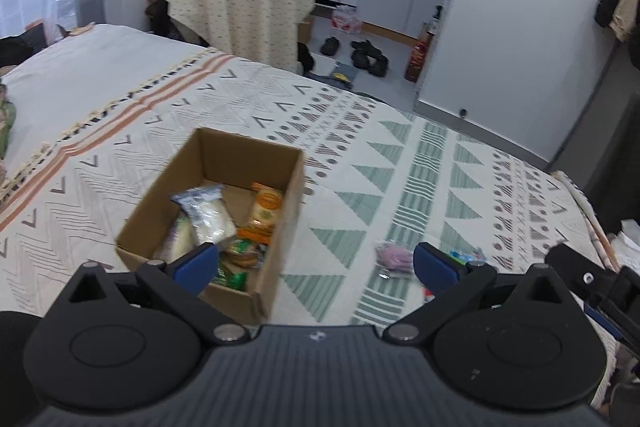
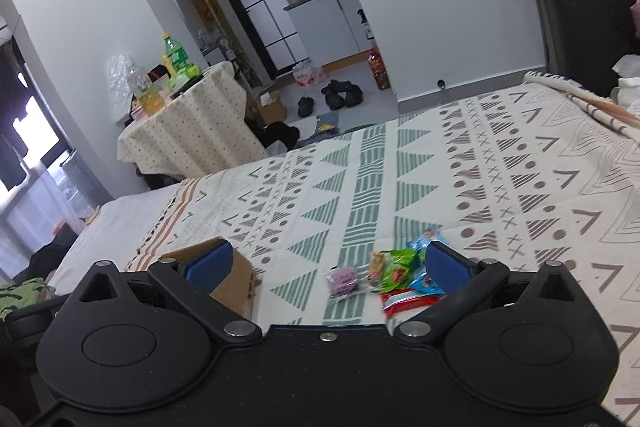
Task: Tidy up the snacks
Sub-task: 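Withdraw both tools from the box toward the remaining snacks, then grasp the pink round candy with the left tool while the right tool grasps the blue-green candy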
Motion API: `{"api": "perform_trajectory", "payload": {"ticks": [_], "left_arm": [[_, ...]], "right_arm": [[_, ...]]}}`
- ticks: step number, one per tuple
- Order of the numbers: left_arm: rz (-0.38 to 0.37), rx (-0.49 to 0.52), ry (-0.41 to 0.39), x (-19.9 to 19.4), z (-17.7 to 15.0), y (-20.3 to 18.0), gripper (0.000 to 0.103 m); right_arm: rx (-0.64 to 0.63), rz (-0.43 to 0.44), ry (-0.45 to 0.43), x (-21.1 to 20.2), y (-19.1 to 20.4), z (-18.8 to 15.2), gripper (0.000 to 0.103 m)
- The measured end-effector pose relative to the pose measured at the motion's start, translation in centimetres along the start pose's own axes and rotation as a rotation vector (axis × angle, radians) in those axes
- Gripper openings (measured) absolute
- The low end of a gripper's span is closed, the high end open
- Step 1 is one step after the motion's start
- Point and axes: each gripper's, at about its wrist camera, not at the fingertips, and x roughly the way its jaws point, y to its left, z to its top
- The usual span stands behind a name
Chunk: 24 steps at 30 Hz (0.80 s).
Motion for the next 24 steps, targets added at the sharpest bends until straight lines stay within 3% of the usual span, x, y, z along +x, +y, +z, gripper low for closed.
{"api": "perform_trajectory", "payload": {"ticks": [6,11,24], "left_arm": [[-0.033,0.007,0.042,0.3,-0.8,-2.2,0.103],[-0.042,0.020,0.038,0.2,-1.4,-3.7,0.103],[-0.004,0.033,0.069,2.0,-2.5,-6.2,0.103]], "right_arm": [[0.042,-0.032,-0.006,-0.4,-2.5,0.0,0.103],[0.063,0.019,-0.009,-1.1,-3.9,0.3,0.103],[0.104,0.011,0.006,-1.1,-8.0,0.2,0.103]]}}
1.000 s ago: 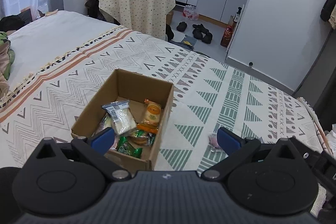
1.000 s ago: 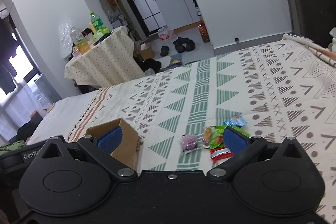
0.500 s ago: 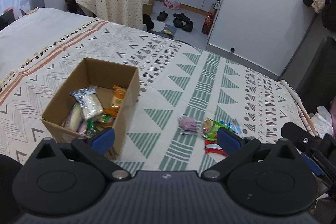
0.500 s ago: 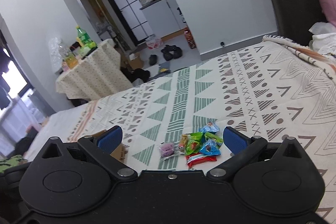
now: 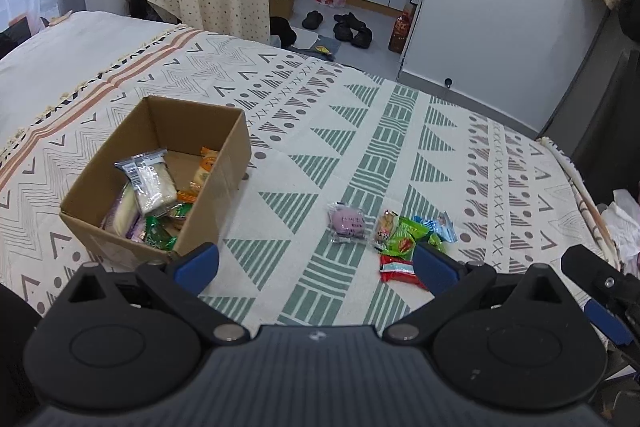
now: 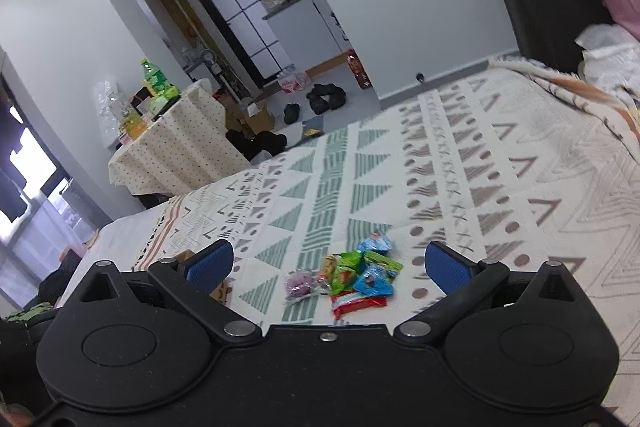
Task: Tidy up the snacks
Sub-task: 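Grasp the pink round candy with the left tool while the right tool grasps the blue-green candy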
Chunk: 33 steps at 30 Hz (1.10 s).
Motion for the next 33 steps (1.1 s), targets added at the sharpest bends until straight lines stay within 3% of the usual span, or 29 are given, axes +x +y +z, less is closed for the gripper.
{"api": "perform_trajectory", "payload": {"ticks": [15,20,26,33], "left_arm": [[-0.054,-0.007,0.071,5.6,-0.2,-0.8,0.098],[-0.086,-0.016,0.098,8.0,0.3,-0.6,0.087],[-0.106,-0.032,0.137,11.4,0.9,-0.2,0.071],[-0.123,-0.056,0.172,15.5,1.7,0.6,0.061]], "right_arm": [[0.095,-0.086,0.058,2.8,-3.4,-0.4,0.103],[0.098,-0.131,0.060,4.1,-3.7,-0.5,0.099],[0.094,-0.134,0.131,7.0,-3.4,-1.0,0.089],[0.074,-0.141,0.179,10.2,-2.7,-1.5,0.083]]}}
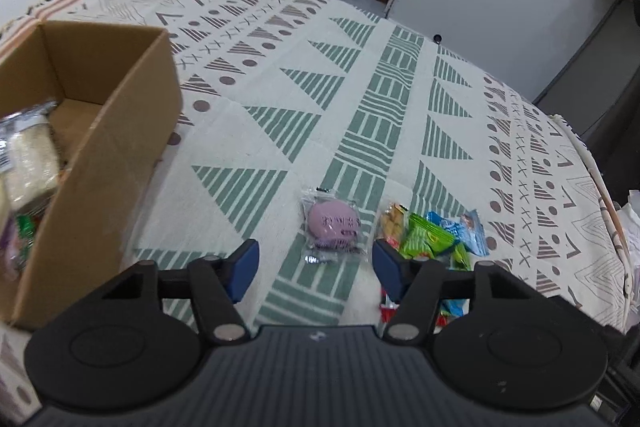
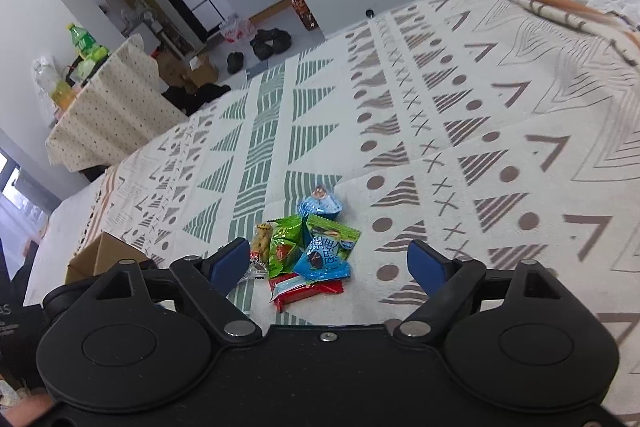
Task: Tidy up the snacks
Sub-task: 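Grasp the pink round candy with the left tool while the right tool grasps the blue-green candy, then carry the pink candy in the left tool while the right tool carries the blue-green candy over the box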
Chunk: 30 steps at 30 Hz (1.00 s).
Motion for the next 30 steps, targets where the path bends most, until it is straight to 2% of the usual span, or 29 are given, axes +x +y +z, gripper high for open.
{"api": "perform_trajectory", "payload": {"ticks": [9,16,22,25,27,30], "left_arm": [[-0.035,-0.015,0.062,4.3,1.2,0.2,0.047],[-0.057,-0.018,0.102,6.7,1.6,-0.3,0.045],[-0.046,-0.020,0.095,7.1,1.7,-0.5,0.043],[-0.044,-0.018,0.094,7.1,1.7,-0.5,0.039],[-0.047,-0.017,0.093,6.9,1.7,-0.3,0.035],[-0.035,-0.030,0.087,6.4,1.6,0.2,0.034]], "right_arm": [[0.009,-0.027,0.070,4.1,0.6,0.2,0.074],[0.038,-0.042,0.120,7.0,0.4,0.1,0.065],[0.041,-0.053,0.135,8.3,0.3,-0.1,0.061],[0.041,-0.052,0.134,8.5,0.3,0.0,0.054],[0.038,-0.046,0.141,8.6,0.3,-0.1,0.038],[0.002,-0.039,0.153,8.4,0.8,-0.2,0.034]]}}
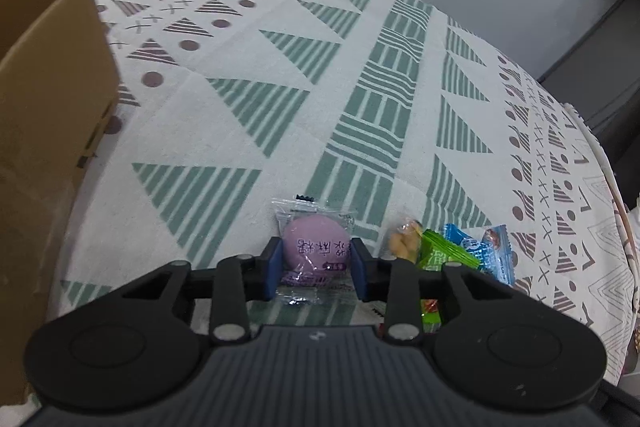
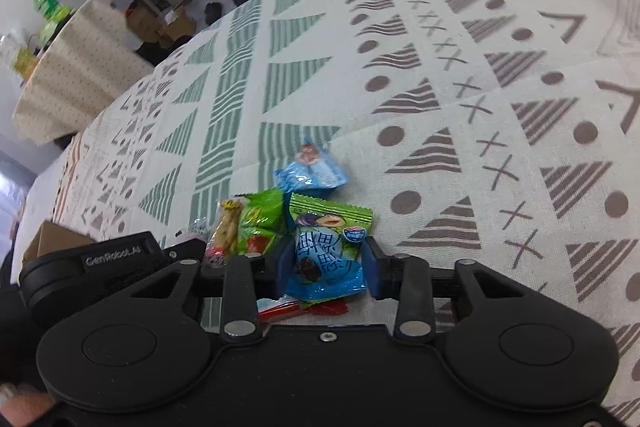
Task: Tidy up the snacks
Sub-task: 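Carry the pink candy in the left tool while the right tool carries the blue-green candy over the box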
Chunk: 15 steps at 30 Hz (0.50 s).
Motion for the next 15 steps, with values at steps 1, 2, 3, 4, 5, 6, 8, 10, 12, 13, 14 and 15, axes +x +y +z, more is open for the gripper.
{"api": "perform_trajectory", "payload": {"ticks": [1,2,3,4,5,6,8,10,12,13,14,15], "left_arm": [[0.006,-0.002,-0.003,-0.2,-0.1,0.2,0.034],[0.010,-0.002,-0.005,-0.5,-0.2,0.3,0.034],[0.015,-0.004,-0.006,-0.7,-0.3,0.5,0.034],[0.020,-0.005,-0.006,-1.0,-0.4,0.7,0.033],[0.024,-0.004,-0.006,-1.3,-0.5,0.8,0.033],[0.028,-0.003,-0.009,-1.6,-0.6,0.9,0.033],[0.037,0.001,-0.023,-2.5,-0.8,1.0,0.033],[0.041,0.005,-0.037,-3.5,-1.0,1.0,0.033],[0.042,0.011,-0.053,-4.5,-1.1,0.9,0.033],[0.044,0.013,-0.061,-5.0,-1.2,0.8,0.033],[0.045,0.015,-0.068,-5.5,-1.3,0.8,0.033],[0.046,0.016,-0.075,-6.1,-1.4,0.8,0.033]], "right_arm": [[-0.016,0.008,-0.004,-0.2,0.3,-0.1,0.034],[-0.025,0.018,-0.008,-0.4,0.6,-0.1,0.034],[-0.031,0.025,-0.013,-0.6,0.8,-0.1,0.034],[-0.035,0.031,-0.020,-0.9,1.0,-0.1,0.034],[-0.039,0.034,-0.027,-1.1,1.1,-0.1,0.034],[-0.039,0.037,-0.033,-1.4,1.1,-0.1,0.034],[-0.033,0.041,-0.046,-2.0,1.1,0.0,0.033],[-0.026,0.050,-0.062,-2.6,1.0,0.0,0.033],[-0.025,0.062,-0.077,-3.3,1.1,0.1,0.033],[-0.027,0.071,-0.084,-3.6,1.2,0.1,0.033],[-0.031,0.080,-0.092,-4.0,1.3,0.0,0.033],[-0.035,0.088,-0.099,-4.3,1.5,0.0,0.033]]}}
